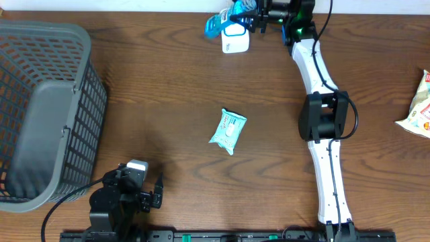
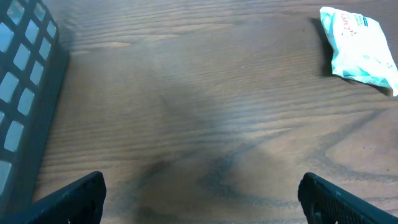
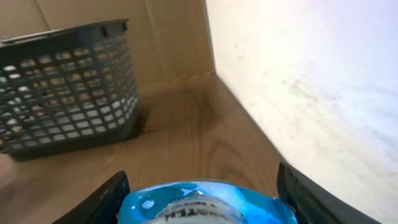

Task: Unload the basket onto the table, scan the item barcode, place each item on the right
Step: 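Hold the Listerine bottle in front of the white scanner, then swing the right arm right and set the bottle at the table edge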

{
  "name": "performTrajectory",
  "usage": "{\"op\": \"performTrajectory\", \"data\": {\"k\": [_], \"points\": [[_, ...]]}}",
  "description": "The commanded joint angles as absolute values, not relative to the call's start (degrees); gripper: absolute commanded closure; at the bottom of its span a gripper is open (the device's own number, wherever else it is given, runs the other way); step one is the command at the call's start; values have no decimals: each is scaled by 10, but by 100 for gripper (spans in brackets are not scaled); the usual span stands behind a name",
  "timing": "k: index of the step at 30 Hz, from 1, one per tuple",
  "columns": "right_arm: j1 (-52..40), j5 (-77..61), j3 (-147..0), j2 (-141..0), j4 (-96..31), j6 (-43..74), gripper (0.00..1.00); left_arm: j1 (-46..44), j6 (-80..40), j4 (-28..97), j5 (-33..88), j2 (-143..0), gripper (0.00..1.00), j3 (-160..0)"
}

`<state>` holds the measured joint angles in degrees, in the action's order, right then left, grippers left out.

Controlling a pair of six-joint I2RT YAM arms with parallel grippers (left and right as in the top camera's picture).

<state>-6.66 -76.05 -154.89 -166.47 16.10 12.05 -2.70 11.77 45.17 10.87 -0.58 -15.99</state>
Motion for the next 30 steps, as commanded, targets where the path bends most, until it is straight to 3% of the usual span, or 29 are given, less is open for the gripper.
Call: {"op": "performTrajectory", "data": {"k": [1, 7, 12, 17, 19, 24, 26, 30], "points": [[-61, -741, -1565, -1669, 164, 93, 83, -29, 113, 452, 116, -2, 1, -161], [-53, -778, -1565, -1669, 158, 95, 84, -29, 113, 452, 116, -2, 1, -161], [-38, -828, -1565, -1669, 164, 209, 68, -29, 112, 452, 116, -2, 1, -161], [-18, -895, -1570, -1667, 369, 483, 61, -29, 113, 452, 116, -2, 1, -161], [-10, -895, -1583, -1667, 563, 691, 59, -29, 112, 452, 116, -2, 1, -161], [10, -895, -1641, -1665, 832, 1002, 59, -29, 113, 452, 116, -2, 1, -161], [21, -891, -1677, -1665, 829, 1048, 61, -29, 113, 452, 116, -2, 1, -161], [37, -893, -1742, -1665, 680, 1036, 63, -29, 112, 452, 116, -2, 1, -161]]}}
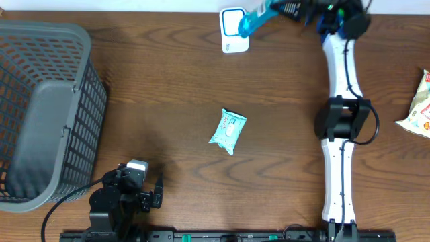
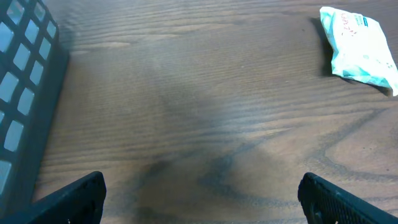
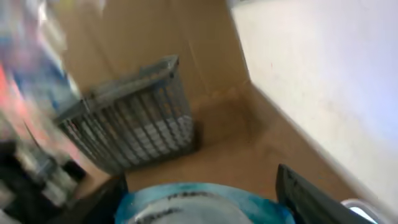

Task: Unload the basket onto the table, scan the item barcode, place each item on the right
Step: 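Swing the right arm right and set the bottle at the table edge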

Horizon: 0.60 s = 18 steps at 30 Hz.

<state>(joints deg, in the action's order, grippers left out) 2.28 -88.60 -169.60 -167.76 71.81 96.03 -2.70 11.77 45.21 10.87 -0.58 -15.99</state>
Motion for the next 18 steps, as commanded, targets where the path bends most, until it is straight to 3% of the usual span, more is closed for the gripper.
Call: {"op": "performTrajectory", "data": {"k": [1, 15, 18], "points": [[41, -893, -1768, -1665, 655, 1037, 63, -29, 113, 452, 116, -2, 1, -161], [87, -893, -1799, -1442, 552, 1029, 57, -29, 112, 452, 116, -2, 1, -161], [98, -894, -1799, -1388, 491, 972, 57, -29, 113, 452, 116, -2, 1, -161]]}}
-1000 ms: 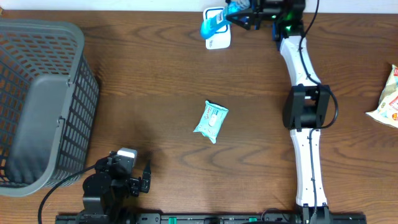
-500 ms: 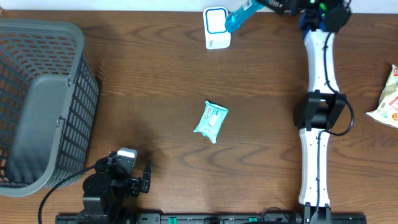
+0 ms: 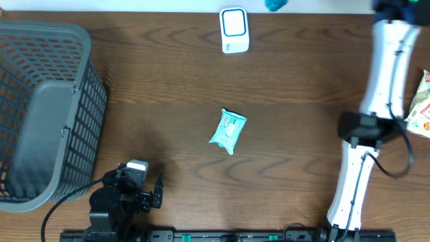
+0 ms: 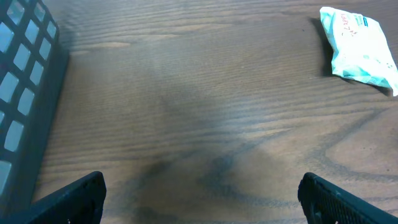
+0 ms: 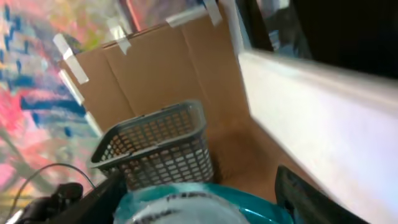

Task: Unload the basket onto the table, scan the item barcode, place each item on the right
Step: 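Swing the right arm right and set the bottle at the table edge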

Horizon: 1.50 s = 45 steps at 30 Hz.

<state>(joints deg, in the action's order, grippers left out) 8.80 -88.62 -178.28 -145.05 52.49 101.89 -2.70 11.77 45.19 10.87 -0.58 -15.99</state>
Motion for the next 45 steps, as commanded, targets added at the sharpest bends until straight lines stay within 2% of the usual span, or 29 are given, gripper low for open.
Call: {"op": "performTrajectory", "data": {"k": [1, 3, 5, 8, 10, 13, 15, 17, 19, 21, 25, 27, 29, 36, 40, 45], "points": [[99, -893, -1799, -1367, 440, 922, 57, -29, 112, 452, 116, -2, 1, -161], [98, -893, -1799, -1332, 329, 810, 56, -29, 112, 452, 116, -2, 1, -161], [96, -874, -1799, -1291, 173, 646, 53, -29, 112, 452, 116, -2, 1, -161], [97, -833, -1799, -1268, 39, 517, 52, -29, 113, 452, 116, -2, 1, -161], [98, -808, -1799, -1268, -16, 481, 52, -29, 112, 452, 116, -2, 1, -161], [98, -747, -1788, -1268, -176, 364, 52, -29, 113, 452, 116, -2, 1, -161], [100, -656, -1788, -1268, -328, 250, 51, -29, 113, 452, 116, -2, 1, -161], [95, -493, -1788, -1268, -476, 142, 54, -29, 113, 452, 116, -2, 1, -161], [77, -288, -1785, -1270, -582, 75, 59, -29, 112, 452, 116, -2, 1, -161], [64, -169, -1778, -1271, -634, 39, 61, -29, 113, 452, 116, -2, 1, -161], [55, 19, -1743, -1271, -694, 1, 60, -29, 112, 452, 116, -2, 1, -161], [64, 144, -1703, -1271, -697, 23, 62, -29, 112, 452, 116, -2, 1, -161], [78, 206, -1659, -1271, -696, 58, 62, -29, 113, 452, 116, -2, 1, -161], [147, 272, -1407, -1271, -617, 98, 63, -29, 113, 452, 116, -2, 1, -161], [176, 335, -1287, -1271, -555, 98, 58, -29, 113, 452, 116, -2, 1, -161], [217, 342, -1195, -1271, -495, 98, 53, -29, 113, 452, 116, -2, 1, -161]]}}
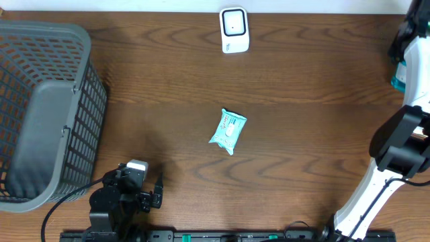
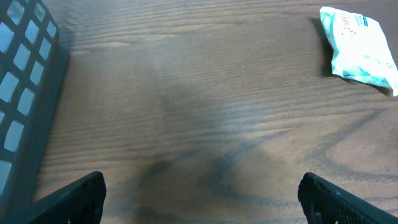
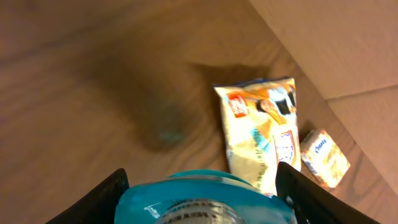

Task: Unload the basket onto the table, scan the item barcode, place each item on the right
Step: 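Swing the right arm right and set the bottle at the table edge, then move the right gripper over the green wipes pack and lower it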

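Note:
The white barcode scanner [image 1: 234,30] stands at the table's back edge. My right gripper [image 3: 202,194] is shut on a teal-blue bottle [image 3: 202,200], which fills the gap between its fingers. In the overhead view that bottle [image 1: 398,72] shows at the far right edge, well away from the scanner. A teal wipes packet [image 1: 228,130] lies mid-table, and the left wrist view has the same packet [image 2: 357,50] at its upper right. My left gripper [image 2: 202,199] rests open and low at the front left, with nothing between its fingers [image 2: 74,196].
A grey mesh basket [image 1: 40,111] fills the left side of the table; its wall [image 2: 25,93] is close to my left gripper. Below my right gripper lie a yellow snack bag [image 3: 261,134] and a small yellow box [image 3: 324,157].
My right gripper has moved with the bottle from the back edge, right of the scanner, to the far right side over the snack bag. The left arm and the wipes packet are unchanged.
My right gripper first held the blue bottle right at the scanner. A second later the bottle was still at the scanner, with the arm swung further right. Then it was at the back edge, clear of the scanner, and now at the far right.

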{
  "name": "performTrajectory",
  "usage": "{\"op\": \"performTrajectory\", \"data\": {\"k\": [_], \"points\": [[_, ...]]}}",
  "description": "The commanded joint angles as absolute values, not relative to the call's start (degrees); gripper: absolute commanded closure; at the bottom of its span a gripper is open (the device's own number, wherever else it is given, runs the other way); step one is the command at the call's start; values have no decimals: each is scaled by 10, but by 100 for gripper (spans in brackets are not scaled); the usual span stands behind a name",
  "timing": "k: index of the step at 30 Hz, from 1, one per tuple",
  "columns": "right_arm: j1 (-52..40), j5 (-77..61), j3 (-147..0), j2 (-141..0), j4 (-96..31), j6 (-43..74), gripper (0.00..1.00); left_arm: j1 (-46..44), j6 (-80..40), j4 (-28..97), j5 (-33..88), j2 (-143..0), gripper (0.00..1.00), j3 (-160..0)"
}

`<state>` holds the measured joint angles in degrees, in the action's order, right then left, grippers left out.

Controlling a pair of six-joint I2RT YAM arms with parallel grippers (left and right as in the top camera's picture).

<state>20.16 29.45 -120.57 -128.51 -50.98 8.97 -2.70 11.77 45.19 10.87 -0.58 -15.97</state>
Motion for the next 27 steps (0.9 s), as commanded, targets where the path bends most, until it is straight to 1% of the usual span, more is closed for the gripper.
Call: {"op": "performTrajectory", "data": {"k": [1, 3, 4, 5, 6, 8, 12, 16, 18, 21, 27], "points": [[224, 342, -1192, -1271, -495, 102, 52, -29, 112, 452, 116, -2, 1, -161], [235, 341, -1193, -1270, -495, 109, 44, -29, 113, 452, 116, -2, 1, -161], [240, 342, -1194, -1269, -495, 109, 37, -29, 112, 452, 116, -2, 1, -161], [244, 342, -1195, -1268, -496, 109, 25, -29, 113, 452, 116, -2, 1, -161], [248, 339, -1195, -1264, -500, 109, 1, -29, 112, 452, 116, -2, 1, -161], [252, 328, -1195, -1250, -512, 132, 1, -29, 113, 452, 116, -2, 1, -161], [244, 238, -1195, -1191, -522, 148, 1, -29, 113, 452, 116, -2, 1, -161], [217, 86, -1195, -1093, -550, 194, 1, -29, 112, 452, 116, -2, 1, -161], [197, -23, -1195, -1046, -573, 226, 1, -29, 113, 452, 116, -2, 1, -161], [162, -134, -1195, -1005, -614, 248, 1, -29, 112, 452, 116, -2, 1, -161], [56, -221, -1195, -981, -720, 304, 1, -29, 113, 452, 116, -2, 1, -161]]}}
